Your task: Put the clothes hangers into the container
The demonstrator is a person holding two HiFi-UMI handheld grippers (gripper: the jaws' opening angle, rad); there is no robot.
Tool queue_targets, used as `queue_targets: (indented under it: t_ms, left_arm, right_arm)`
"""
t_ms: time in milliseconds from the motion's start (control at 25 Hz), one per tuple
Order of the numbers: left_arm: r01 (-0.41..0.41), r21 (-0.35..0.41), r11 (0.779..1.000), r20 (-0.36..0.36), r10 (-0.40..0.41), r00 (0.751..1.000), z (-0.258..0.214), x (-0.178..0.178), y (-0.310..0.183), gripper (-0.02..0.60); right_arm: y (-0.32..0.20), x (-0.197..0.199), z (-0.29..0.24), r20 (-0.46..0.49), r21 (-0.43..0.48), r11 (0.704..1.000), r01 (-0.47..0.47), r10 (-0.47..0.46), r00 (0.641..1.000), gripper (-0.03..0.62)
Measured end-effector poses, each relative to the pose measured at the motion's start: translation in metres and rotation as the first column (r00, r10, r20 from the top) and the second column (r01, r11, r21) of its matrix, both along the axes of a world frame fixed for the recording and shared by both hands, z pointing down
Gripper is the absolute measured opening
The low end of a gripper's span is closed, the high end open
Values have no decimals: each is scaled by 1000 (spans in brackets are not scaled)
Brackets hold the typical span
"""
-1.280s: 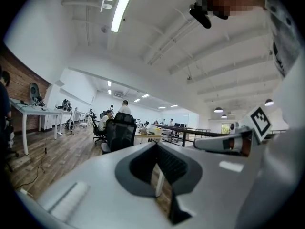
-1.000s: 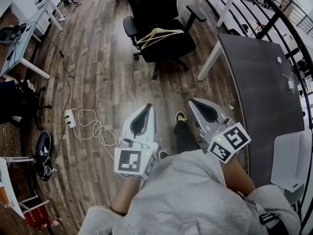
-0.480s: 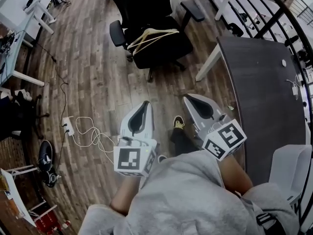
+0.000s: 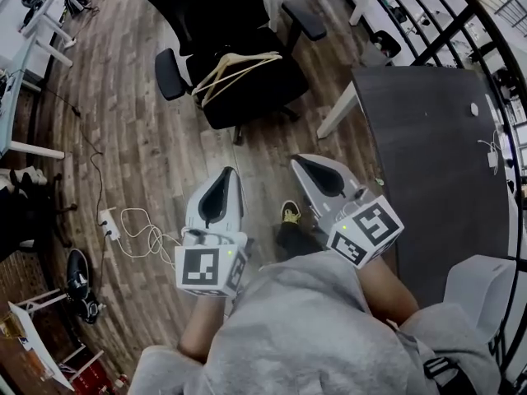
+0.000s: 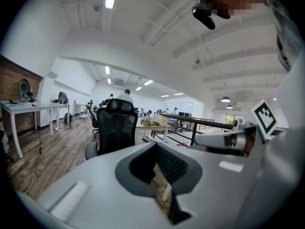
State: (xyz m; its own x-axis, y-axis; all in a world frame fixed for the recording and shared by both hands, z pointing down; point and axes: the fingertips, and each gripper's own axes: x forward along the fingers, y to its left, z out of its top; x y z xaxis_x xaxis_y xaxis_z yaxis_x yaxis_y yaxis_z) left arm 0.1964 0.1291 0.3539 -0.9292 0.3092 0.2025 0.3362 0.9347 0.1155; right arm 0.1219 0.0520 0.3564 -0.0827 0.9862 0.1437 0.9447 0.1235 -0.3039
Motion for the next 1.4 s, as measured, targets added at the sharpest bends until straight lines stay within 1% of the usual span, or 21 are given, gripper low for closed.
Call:
queue_targets:
  t_ms: [160,360,520,680,840,1080,1400]
  left_arm:
    - [32,-6,999,-14,-32,999,1,-26,17,9]
    - [63,-9,998,-24,-63,998,2,-54,33,9]
    - [91,-16,996,-37,-91,995,2,-66,44,9]
    - [102,-9,995,-43,-103,994,3,-74,49,9]
    - [105,-15,994,-45,-106,993,2,-80,52,9]
    - [86,-22,996,-36,-87,996,-1,-97,44,9]
    - [79,-22,997,-33,-80,996,-4,-93,32,9]
  right_arm:
    - [11,-34,0,-20,-12,1000,4,-5,1000,-2]
    - [19,-70,0,-24,-19,1000,11,-12,1000,-2]
    - [21,-94,0,-35,-25,1000,13,-14,999,-2]
    - [21,-112,1,-35,-30,1000,5,-6,999,-2]
    - [19,-121,-1,-27,-34,999,0,-1,1000,-2]
    - [14,-136,-1,-24,-34,999,1,-2,1000,-2]
    - [5,-128,-4,-23,-39,999,8,-9,1000,-2]
